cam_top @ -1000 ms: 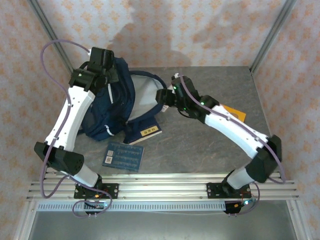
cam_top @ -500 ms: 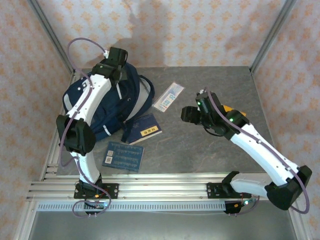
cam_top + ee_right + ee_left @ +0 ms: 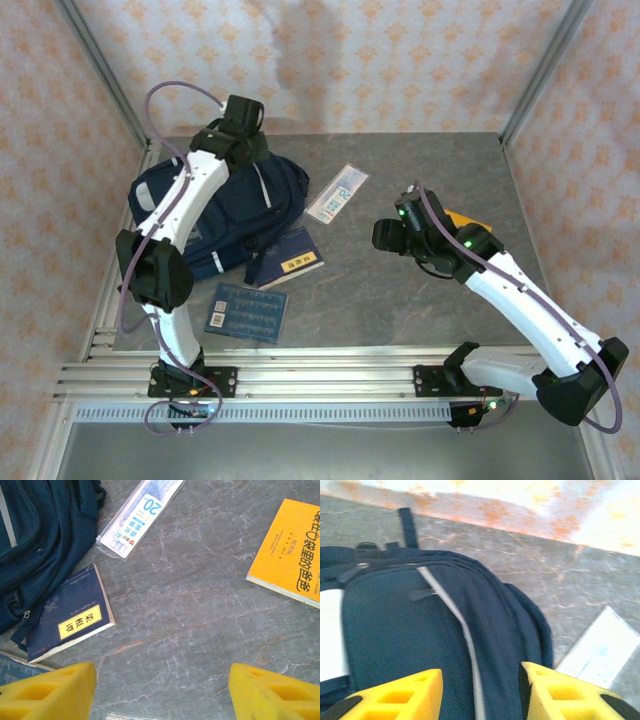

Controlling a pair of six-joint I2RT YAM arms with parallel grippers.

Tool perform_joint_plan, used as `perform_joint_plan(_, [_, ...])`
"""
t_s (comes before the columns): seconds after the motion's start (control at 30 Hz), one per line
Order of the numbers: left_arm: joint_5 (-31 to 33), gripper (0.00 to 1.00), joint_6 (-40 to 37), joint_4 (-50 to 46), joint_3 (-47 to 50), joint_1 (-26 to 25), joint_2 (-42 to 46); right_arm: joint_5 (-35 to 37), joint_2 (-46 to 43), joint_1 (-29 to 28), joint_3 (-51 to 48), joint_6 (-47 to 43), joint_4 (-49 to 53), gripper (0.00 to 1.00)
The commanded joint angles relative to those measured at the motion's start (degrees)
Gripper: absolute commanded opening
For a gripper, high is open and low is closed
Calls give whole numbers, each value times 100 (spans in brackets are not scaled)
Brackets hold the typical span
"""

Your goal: Pack the student bag

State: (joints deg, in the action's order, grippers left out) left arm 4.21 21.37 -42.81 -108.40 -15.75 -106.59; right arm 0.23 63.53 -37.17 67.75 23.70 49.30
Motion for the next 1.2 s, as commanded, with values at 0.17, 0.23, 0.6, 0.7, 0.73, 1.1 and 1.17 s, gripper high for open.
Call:
perform_joint_plan(0.17, [-582, 37, 331, -880, -2345, -919, -2206, 250, -37, 68, 110, 157, 292, 69])
perform_joint_plan(0.23, [-618, 39, 583, -908, -2751, -968, -2705, 258, -106, 78, 134, 186, 375, 68])
perform_joint_plan(0.6, [-2, 53, 1159, -961, -3873, -1154, -4356, 276, -609, 157, -241, 283, 667, 68])
perform_joint_plan(0.7, [-259, 53, 1271, -956, -3894, -1231, -4630, 320, -696, 157, -327, 259, 734, 68])
perform_joint_plan(0.73, [-235, 54, 1251, -979, -3911, -1289, -4705, 329, -716, 157, -356, 262, 747, 68])
perform_joint_plan(1.1, [-46, 54, 1195, -1451, -3415, -1700, -4854, 311, -763, 157, -412, 221, 678, 68])
perform_joint_plan(1.17, [-8, 54, 1155, -1546, -3260, -1773, -4837, 288, -771, 157, -411, 241, 652, 68])
